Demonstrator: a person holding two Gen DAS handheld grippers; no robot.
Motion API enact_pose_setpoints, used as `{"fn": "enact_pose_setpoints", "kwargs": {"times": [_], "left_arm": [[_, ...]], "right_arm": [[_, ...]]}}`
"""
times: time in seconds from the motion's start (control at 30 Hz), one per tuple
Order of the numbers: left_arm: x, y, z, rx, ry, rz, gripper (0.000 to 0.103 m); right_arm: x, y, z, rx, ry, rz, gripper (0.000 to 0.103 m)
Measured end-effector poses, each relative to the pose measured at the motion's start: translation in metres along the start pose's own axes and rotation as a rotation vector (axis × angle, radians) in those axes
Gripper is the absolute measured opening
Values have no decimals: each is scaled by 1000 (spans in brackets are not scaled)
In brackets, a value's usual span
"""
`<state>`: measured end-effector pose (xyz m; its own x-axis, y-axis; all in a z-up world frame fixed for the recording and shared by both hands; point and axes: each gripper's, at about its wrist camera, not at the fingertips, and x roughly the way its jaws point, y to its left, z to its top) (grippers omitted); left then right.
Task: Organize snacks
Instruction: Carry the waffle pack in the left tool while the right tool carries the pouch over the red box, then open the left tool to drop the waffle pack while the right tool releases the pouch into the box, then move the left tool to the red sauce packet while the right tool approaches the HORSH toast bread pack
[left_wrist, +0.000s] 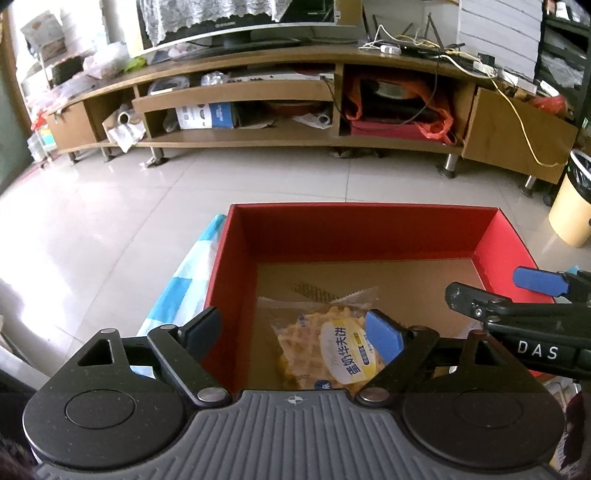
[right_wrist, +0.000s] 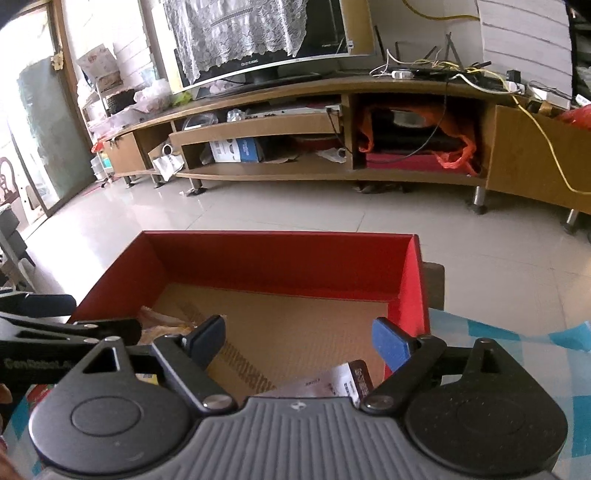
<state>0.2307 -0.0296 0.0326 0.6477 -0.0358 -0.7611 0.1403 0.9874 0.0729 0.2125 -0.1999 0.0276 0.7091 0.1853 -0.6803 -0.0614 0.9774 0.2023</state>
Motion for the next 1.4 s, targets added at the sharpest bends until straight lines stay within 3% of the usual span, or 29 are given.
{"fn": "enact_pose_setpoints", "kwargs": {"times": [0.93, 1.4], "left_arm": [[-28, -4, -16, 3, -14, 1, 93], [-46, 9, -39, -29, 27, -25, 94]], "right_arm": [[-36, 3, -9, -29, -18, -22, 86], [-64, 6, -33, -66, 17, -25, 86]]}}
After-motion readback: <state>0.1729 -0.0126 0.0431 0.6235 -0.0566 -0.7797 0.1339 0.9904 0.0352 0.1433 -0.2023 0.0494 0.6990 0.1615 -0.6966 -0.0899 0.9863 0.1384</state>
